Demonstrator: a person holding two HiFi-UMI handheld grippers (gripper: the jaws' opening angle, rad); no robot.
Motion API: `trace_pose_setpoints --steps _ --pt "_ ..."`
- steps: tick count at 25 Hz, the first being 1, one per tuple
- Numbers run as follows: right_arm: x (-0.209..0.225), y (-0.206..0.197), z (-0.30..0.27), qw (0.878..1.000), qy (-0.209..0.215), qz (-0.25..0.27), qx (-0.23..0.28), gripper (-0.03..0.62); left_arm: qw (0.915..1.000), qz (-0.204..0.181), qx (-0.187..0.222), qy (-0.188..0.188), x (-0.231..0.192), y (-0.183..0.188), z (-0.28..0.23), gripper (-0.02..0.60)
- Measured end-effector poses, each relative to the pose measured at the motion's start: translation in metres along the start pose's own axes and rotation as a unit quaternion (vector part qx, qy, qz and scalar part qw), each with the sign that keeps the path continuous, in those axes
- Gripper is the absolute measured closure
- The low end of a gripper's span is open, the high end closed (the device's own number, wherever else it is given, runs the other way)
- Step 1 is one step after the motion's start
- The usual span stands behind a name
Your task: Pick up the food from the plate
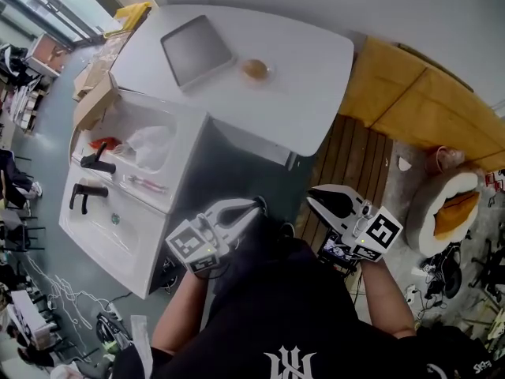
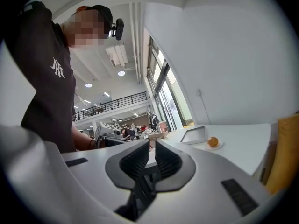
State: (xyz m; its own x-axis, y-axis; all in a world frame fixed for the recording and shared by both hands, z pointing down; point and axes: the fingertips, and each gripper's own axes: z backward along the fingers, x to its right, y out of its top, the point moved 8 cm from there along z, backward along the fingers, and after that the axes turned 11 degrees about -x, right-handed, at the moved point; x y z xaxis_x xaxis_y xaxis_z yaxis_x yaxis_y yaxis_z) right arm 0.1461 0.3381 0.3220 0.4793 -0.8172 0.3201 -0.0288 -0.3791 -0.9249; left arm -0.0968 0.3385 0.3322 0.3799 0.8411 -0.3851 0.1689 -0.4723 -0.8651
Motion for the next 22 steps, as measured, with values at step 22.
trace_pose_setpoints --steps 22 --pt "0.076 0.084 -0.135 0.999 -0.016 0.026 -0.044 0.576 0.9982 0.027 0.044 -0.032 -0.155 0.065 0.032 0.575"
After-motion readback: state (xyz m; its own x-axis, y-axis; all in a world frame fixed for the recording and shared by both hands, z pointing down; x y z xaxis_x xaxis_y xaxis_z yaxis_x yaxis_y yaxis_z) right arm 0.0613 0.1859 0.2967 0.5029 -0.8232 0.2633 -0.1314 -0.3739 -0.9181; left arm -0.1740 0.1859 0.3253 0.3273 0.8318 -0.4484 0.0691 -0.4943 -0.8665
